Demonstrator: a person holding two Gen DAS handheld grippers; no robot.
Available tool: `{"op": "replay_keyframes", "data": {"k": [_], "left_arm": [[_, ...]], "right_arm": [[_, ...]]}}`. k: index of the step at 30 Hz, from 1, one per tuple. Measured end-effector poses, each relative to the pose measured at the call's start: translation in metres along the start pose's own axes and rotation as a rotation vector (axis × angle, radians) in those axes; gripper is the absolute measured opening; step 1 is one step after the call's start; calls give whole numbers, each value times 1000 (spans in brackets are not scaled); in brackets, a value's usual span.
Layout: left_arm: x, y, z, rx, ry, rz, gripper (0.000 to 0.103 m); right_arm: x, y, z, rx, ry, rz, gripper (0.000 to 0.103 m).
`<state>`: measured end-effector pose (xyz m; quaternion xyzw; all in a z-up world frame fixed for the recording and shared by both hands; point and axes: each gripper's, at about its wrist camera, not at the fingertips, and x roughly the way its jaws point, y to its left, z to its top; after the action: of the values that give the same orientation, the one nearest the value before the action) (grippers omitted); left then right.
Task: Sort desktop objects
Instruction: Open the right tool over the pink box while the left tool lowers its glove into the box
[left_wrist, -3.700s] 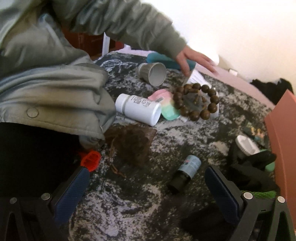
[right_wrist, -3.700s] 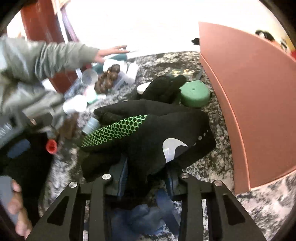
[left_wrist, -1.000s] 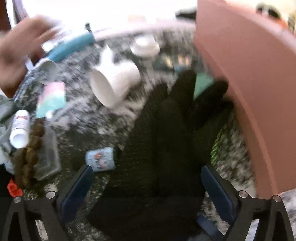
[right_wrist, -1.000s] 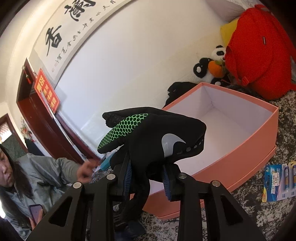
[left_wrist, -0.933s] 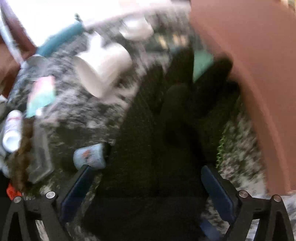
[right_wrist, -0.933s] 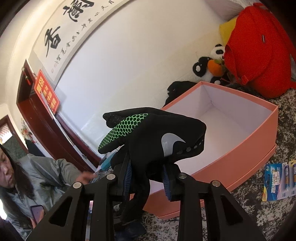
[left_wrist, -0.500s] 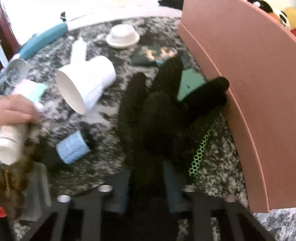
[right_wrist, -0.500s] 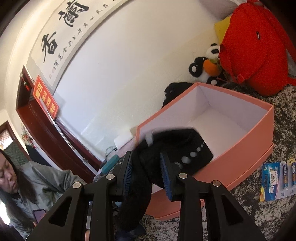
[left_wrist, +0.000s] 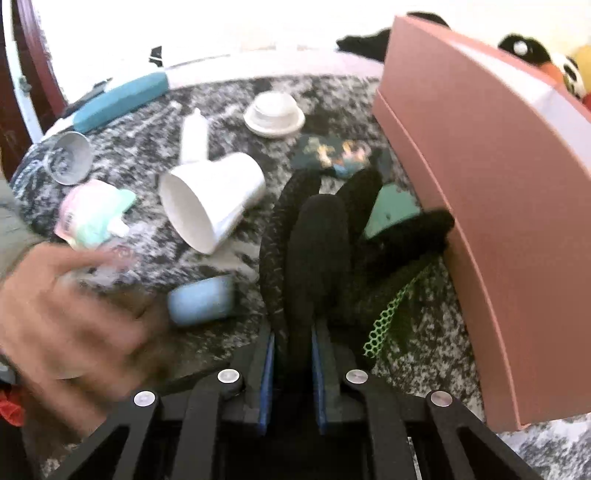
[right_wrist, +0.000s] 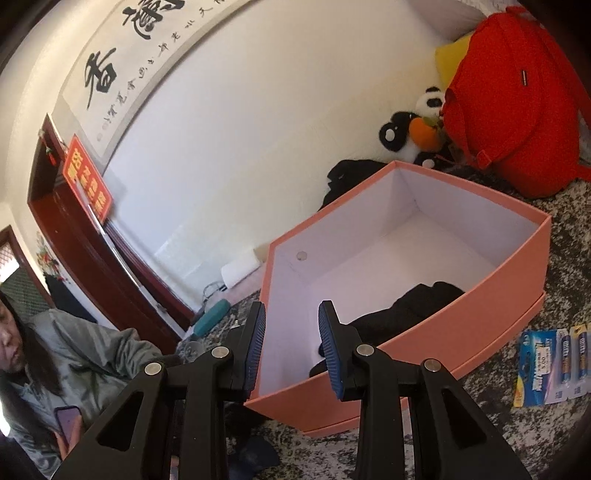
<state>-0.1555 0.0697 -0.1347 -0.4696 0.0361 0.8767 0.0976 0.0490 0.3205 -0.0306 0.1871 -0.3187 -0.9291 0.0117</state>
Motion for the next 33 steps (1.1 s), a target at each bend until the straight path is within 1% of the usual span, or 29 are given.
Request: {"op": "replay_keyframes", "data": {"k": [4,7,9,10,12,13,15,18,19,22,25,29,30,32,33], "left_arm": [[-29,2,2,-28,-57,-41,13],[-58,1,11,-56,-139,-68,13],[-81,-2,19,-70,-198,-103,13],[-88,-4,24,-72,-206,-106,13],[-107,-11,35,-96,-211,-93,13],[-120,-16,38,-98,-236,-96,13],[-144,-29,39,-83,-305,-119,13],[-161,-46,41,-83,-335,-139,13],[-165,-54,42,-68,-344,-150,13],[-169,-80,45,-27,-365,-181,13],[-162,-110,51,2,-355,-203,13],[-147,-144,56,25,-389,-203,13],[-142,-150,57,19,-389,-208,13],[-127,-158,61,11,-363,-237,13],[-122,-162,62,18,-347,-244,16]], "right_arm": [[4,-6,1,24,12,8,34],[6,-14,5,50,6,15,34],[7,-21,8,62,5,15,34],[8,-23,9,62,8,20,34],[11,-26,13,58,30,64,34],[12,-28,14,62,47,83,34],[12,-29,14,60,55,70,34],[6,-30,17,18,50,-39,34],[4,-30,19,3,47,-77,34],[-7,-36,26,-28,33,-136,34],[-15,-44,34,-56,22,-202,34],[-26,-51,45,-105,4,-269,34],[-29,-53,49,-118,0,-283,34],[-34,-55,55,-161,-4,-301,34],[-34,-55,57,-175,-4,-304,34]]}}
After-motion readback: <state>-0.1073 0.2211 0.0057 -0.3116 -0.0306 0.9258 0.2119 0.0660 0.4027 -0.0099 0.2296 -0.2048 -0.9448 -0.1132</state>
